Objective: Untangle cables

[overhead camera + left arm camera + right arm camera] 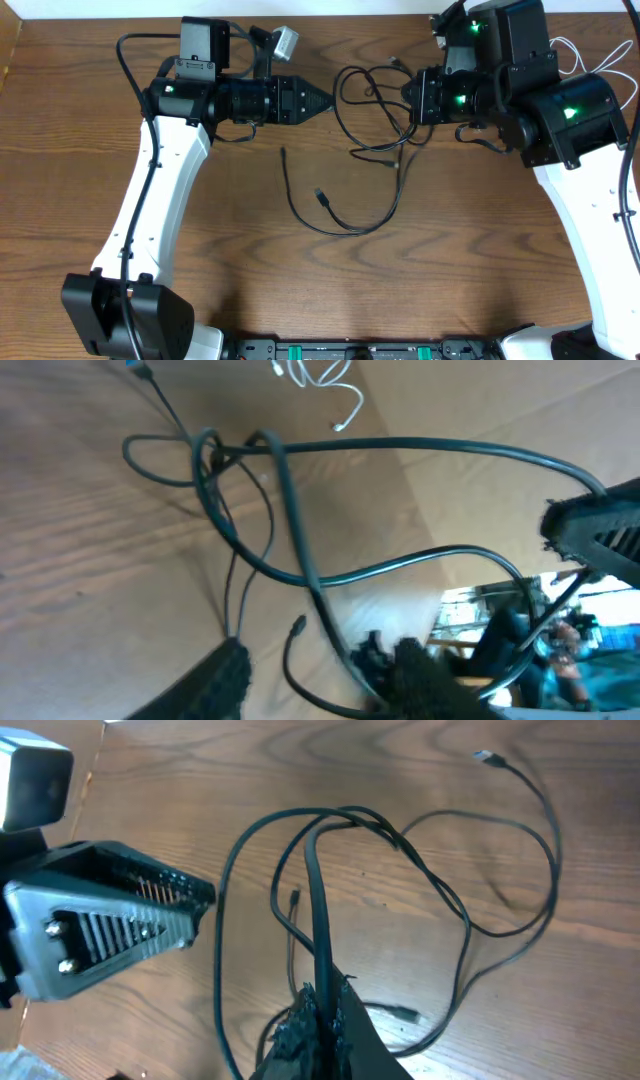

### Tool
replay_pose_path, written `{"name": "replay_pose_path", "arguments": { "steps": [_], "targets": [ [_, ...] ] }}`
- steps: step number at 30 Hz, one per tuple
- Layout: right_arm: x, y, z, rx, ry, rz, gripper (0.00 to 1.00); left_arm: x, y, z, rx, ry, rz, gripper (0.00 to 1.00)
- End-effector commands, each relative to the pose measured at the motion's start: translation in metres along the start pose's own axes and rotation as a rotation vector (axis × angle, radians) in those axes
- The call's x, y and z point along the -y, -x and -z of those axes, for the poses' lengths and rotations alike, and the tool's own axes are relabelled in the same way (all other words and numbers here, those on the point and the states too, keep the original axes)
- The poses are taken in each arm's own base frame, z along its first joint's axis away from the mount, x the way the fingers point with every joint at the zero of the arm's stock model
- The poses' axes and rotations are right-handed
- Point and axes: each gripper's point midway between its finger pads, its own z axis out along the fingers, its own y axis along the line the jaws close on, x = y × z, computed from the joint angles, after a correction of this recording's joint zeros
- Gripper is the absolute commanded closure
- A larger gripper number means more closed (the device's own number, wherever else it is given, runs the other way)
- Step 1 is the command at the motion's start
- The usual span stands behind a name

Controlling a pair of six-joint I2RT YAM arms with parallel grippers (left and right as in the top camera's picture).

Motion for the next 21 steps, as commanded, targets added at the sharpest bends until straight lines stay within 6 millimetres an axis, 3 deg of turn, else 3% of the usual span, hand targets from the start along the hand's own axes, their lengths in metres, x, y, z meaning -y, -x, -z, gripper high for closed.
{"name": "replay_pose_path", "arguments": {
  "steps": [1, 5, 11, 12, 15, 16, 21],
  "targets": [
    [0.0, 0.002, 0.001, 0.009, -0.006, -0.01, 0.99, 0.017, -0.003, -0.008, -0.023, -0.064, -0.04, 0.47],
    [0.0, 0.002, 0.001, 0.009, -0.006, -0.01, 0.99, 0.015, -0.007, -0.022, -0.037, 0.003, -0.062, 0.41],
    [0.0, -0.001, 0.001, -0.001, -0.008, -0.008, 0.99, 0.005, -0.014, -0.043, -0.057, 0.137, -0.053, 0.42],
    [0.001, -0.001, 0.001, -0.003, -0.008, -0.008, 0.99, 0.0, -0.014, -0.045, -0.052, 0.174, -0.037, 0.46],
    [0.002, -0.003, 0.001, -0.01, -0.017, -0.004, 0.99, -0.012, -0.01, -0.045, -0.03, 0.248, -0.002, 0.88],
    [0.003, -0.003, 0.001, -0.012, -0.021, -0.004, 0.99, -0.014, -0.009, -0.044, -0.024, 0.255, -0.001, 0.92],
    [0.017, -0.01, 0.0, -0.035, -0.092, -0.016, 0.99, -0.021, 0.016, -0.029, 0.069, 0.261, 0.002, 0.92]
  ]
}}
